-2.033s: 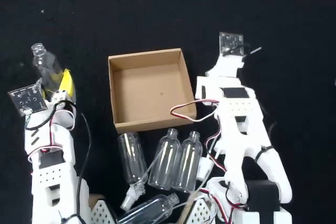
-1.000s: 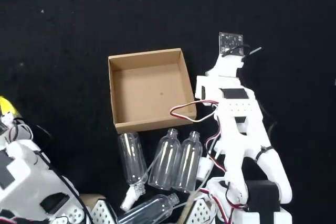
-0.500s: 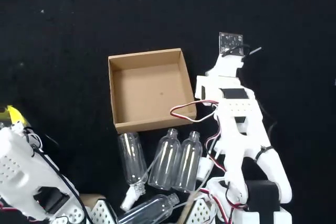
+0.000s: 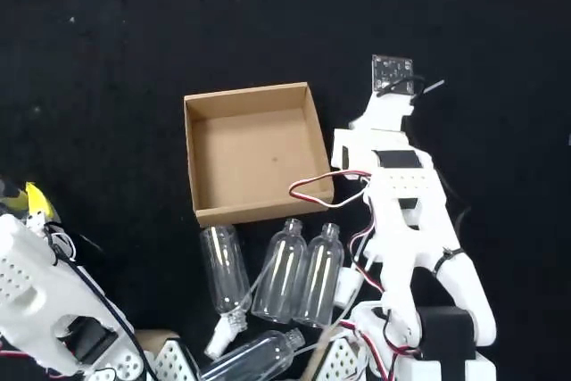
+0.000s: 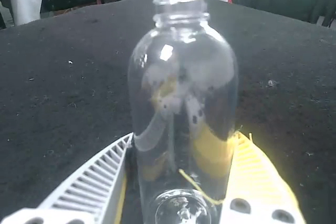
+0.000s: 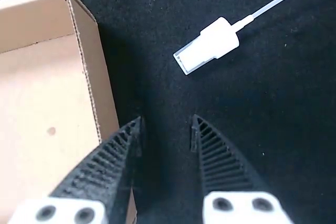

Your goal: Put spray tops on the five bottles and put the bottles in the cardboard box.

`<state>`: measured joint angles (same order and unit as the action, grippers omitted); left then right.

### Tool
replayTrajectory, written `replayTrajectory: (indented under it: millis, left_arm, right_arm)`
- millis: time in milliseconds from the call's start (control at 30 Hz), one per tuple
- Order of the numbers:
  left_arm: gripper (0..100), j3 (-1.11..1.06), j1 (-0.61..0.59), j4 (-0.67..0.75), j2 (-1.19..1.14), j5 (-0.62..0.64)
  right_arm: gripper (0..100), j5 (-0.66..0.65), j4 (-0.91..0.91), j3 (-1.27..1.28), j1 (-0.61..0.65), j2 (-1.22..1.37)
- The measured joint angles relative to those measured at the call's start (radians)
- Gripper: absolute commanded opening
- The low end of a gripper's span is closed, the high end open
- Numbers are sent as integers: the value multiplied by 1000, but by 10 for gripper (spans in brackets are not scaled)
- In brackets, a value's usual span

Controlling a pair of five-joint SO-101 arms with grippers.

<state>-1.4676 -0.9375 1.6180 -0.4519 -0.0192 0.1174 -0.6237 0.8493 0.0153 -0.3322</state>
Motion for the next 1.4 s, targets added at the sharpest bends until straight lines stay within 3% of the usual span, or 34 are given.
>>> replayTrajectory:
  millis: [333,467,1167,1400]
  left_arm:
    - [272,-46,0,69,-5,0]
    - [327,-68,0,81,-5,0]
    - [320,-95,-3,84,133,-66]
    - [217,-89,32,84,133,-66]
  right_arm:
    - [127,0,0,0,0,0]
    - [127,0,0,0,0,0]
    - [127,0,0,0,0,0]
    - [127,0,0,0,0,0]
